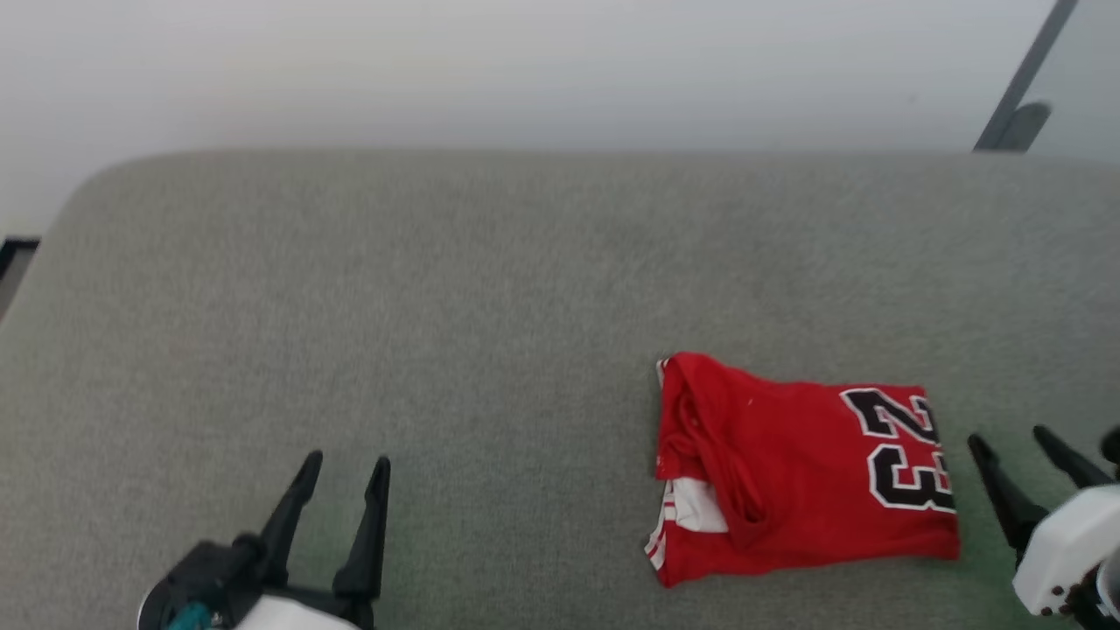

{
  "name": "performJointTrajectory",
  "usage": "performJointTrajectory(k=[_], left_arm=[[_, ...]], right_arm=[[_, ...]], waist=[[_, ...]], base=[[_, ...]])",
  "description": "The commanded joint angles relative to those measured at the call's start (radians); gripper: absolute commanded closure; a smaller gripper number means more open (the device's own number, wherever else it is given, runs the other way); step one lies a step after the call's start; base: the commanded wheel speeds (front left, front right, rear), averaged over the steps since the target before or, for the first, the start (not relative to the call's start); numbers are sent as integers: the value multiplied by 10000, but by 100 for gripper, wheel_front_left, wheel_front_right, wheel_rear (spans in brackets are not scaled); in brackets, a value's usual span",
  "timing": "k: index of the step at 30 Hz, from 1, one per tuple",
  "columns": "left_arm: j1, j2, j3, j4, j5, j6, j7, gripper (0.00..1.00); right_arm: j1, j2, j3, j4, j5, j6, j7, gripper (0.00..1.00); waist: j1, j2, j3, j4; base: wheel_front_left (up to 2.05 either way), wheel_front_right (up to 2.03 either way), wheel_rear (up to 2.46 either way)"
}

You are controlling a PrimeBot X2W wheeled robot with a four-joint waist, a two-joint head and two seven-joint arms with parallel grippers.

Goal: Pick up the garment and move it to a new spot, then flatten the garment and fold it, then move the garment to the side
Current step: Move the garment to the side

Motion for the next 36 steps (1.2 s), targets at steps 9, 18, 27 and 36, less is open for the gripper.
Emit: performJointTrajectory(k=[9,18,27,36], left_arm=[[-1150,-188,-226,218,-221,28,-46,0],[-1708,-96,-286,310,-266,28,-46,0],[-1991,135,-188,136,-123,28,-46,0],[-3259,842,-575,-181,14,28,-46,0]], right_arm=[[-1188,-787,1175,430,812,-6,3553,0],[-1324,-450,1456,527,1408,-1,4929,100],[-1614,-299,109,598,1030,-38,3513,100],[-1894,-540,-2395,1306,665,-21,2271,100]], waist=[[0,0,1644,504],[0,0,2085,553],[0,0,2283,-683],[0,0,3264,-2078]], base=[[0,0,0],[0,0,0],[0,0,0],[0,0,0]])
